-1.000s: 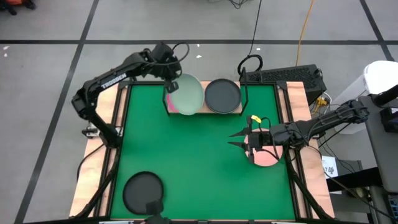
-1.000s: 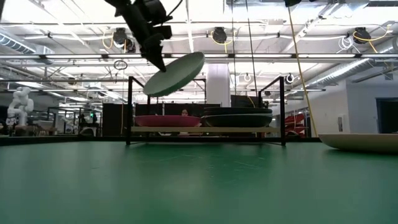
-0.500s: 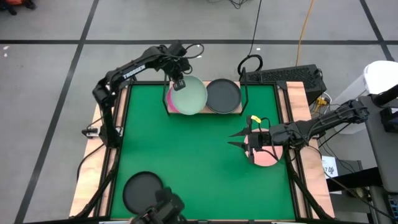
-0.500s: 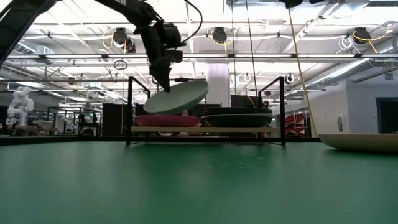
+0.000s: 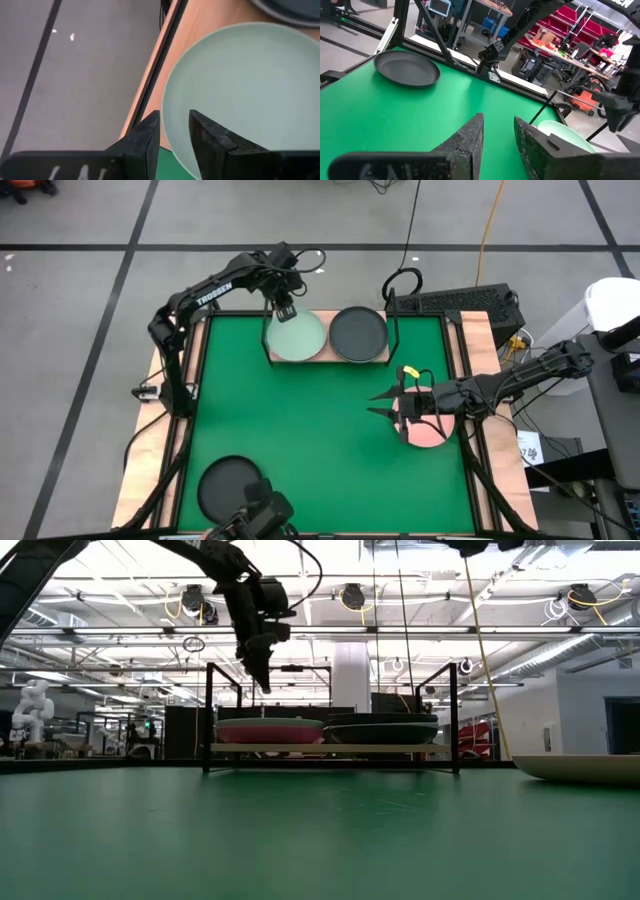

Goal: Place and stack plates onto a shelf
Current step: Stack the light pink plate on top of the green plate on the shelf

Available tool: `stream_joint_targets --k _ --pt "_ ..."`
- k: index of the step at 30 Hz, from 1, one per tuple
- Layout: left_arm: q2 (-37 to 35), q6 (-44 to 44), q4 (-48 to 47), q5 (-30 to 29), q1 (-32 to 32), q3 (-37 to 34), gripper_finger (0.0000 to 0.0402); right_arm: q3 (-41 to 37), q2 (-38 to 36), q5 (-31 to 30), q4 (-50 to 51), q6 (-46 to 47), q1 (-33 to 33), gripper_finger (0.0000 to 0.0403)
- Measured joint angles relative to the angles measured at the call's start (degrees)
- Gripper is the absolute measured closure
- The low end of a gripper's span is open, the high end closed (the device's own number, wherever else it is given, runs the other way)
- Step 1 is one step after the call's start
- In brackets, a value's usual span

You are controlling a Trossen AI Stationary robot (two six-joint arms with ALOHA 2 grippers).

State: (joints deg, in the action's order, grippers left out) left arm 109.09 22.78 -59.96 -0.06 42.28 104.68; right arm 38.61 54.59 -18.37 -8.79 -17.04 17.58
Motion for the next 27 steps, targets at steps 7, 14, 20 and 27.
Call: stream_joint_targets --k 7,14,20,27 --pt "-8.90 -2.35 1.43 6.86 -1.63 0.00 0.0290 -0.04 0.02 -4.06 1.46 1.76 -0.02 0.0312" --pt "-23.66 -6.52 9.75 7.50 -7.22 -1.28 0.0289 -0.07 0.02 -9.63 6.71 3.76 0.34 0.0312" --pt "-36.79 -10.85 17.80 1.55 -16.62 -12.62 0.0289 0.14 0.02 -11.75 11.89 7.40 0.50 0.0312" --pt "-50.42 -15.88 31.22 -8.75 -28.83 -34.15 0.0289 2.37 0.78 -14.76 13.90 8.70 0.50 0.0312"
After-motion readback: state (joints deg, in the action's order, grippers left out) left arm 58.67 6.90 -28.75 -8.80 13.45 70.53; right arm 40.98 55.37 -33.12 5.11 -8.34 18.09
